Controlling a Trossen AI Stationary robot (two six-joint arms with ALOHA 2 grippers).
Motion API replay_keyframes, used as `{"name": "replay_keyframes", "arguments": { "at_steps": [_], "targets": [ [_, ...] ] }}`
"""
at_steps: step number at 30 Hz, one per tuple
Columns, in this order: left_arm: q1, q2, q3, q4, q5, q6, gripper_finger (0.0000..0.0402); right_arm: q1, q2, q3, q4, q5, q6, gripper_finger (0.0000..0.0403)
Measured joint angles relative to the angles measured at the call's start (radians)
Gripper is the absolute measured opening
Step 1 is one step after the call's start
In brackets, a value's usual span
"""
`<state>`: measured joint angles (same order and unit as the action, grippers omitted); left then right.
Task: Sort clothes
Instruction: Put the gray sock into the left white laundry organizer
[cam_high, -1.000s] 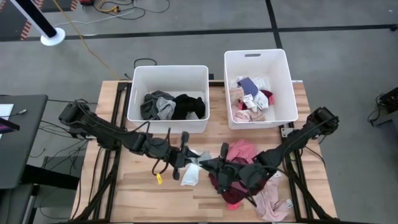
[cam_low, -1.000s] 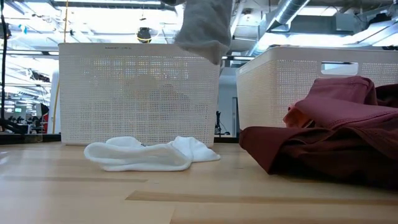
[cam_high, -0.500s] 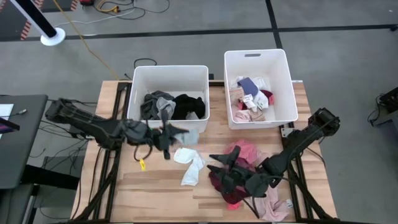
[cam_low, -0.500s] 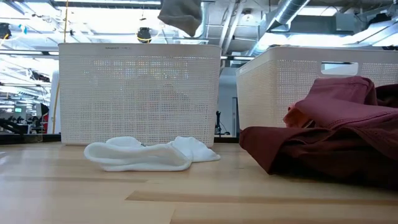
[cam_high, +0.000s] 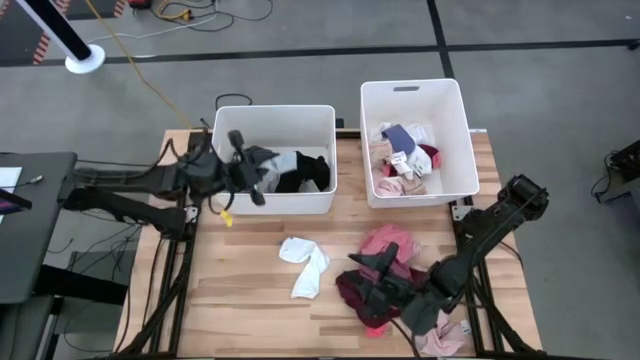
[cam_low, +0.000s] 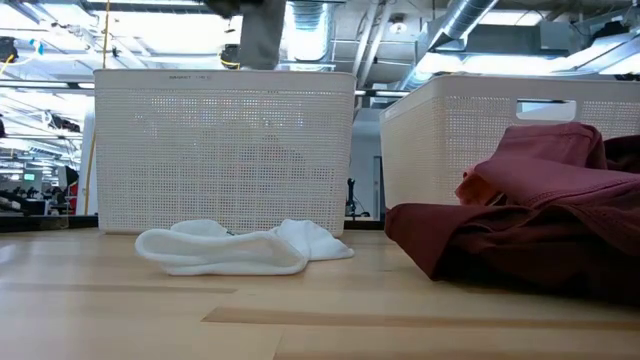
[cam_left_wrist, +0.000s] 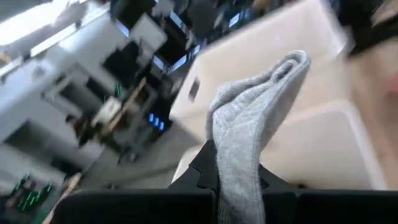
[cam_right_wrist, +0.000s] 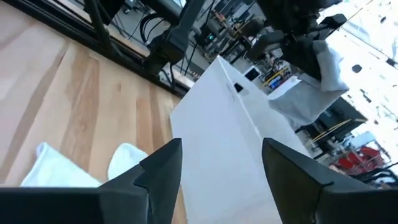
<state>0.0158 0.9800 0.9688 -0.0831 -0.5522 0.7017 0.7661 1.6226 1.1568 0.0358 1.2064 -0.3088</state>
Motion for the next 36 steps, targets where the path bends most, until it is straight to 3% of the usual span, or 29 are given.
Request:
{"name": "replay_keyframes", "arguments": {
  "at_steps": [8, 18, 27, 36],
  "targets": [
    [0.227, 0.009, 0.0, -0.189, 0.11, -0.097, 0.0002, 0.027, 0.0, 0.0, -0.134, 0.0, 0.176, 0.0232],
    [0.449, 0.017, 0.0, -0.342, 0.317, -0.218, 0.0003, 0.034, 0.0, 0.0, -0.165, 0.0, 0.234, 0.0232],
    [0.54, 0.072, 0.0, -0.437, 0.367, -0.252, 0.0009, 0.033, 0.0, 0.0, -0.164, 0.0, 0.249, 0.0232],
    [0.577, 0.113, 0.0, -0.452, 0.367, -0.27, 0.0067, 0.033, 0.0, 0.0, -0.164, 0.0, 0.261, 0.0232]
  ]
}}
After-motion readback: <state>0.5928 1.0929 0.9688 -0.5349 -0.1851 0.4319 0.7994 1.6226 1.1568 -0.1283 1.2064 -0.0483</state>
